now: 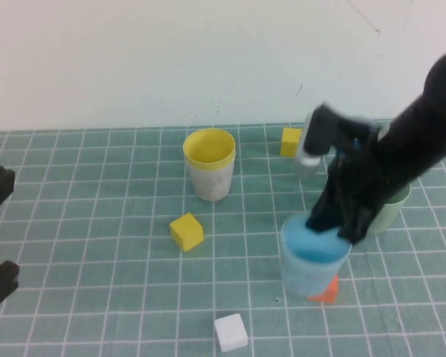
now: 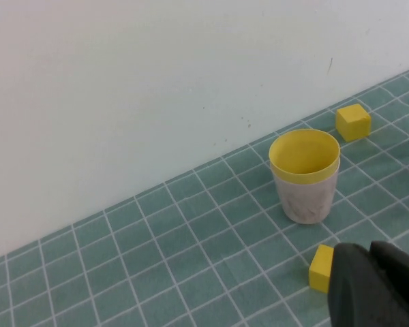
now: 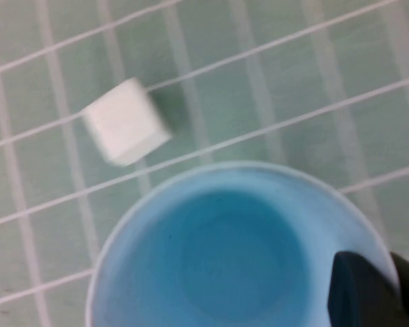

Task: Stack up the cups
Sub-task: Pick up the blue cup, then place the blue cup on the green cup

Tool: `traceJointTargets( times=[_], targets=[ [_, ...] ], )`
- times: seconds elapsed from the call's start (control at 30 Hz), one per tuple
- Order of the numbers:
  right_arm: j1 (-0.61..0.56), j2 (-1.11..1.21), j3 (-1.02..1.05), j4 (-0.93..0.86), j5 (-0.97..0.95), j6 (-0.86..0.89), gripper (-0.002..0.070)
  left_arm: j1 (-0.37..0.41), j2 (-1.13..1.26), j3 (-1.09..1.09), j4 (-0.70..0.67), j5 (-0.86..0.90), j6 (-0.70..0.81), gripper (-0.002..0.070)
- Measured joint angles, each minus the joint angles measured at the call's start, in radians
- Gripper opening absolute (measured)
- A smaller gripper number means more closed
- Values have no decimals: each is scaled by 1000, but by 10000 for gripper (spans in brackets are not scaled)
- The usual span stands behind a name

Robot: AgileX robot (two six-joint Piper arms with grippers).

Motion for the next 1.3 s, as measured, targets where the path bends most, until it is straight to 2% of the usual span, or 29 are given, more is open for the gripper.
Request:
traceJointTargets(
  times=[0.2,0.37,0.67,0.93,1.0,1.2,1.3],
  targets=[
    [-9,-45,-257,-327,125,296,22,0,0,0,8,8,0,0],
    [-20,-49,-313,-585,147,422,22,0,0,0,37,11,0,0],
    [-63,37,-313,-612,64,486,21,0,0,0,43,12,-2,-1],
    [-125,93,-313,-510,29,477,30,0,0,0,43,18,-2,-1],
    [-126,107,-313,-483,26,466,57,0,0,0,43,19,-2,-1],
    [-126,128,-315,-448,36,464,258,0,0,0,43,22,-2,-1],
    [-126,149,-317,-456,44,464,323,0,0,0,43,34,-2,-1]
  ],
)
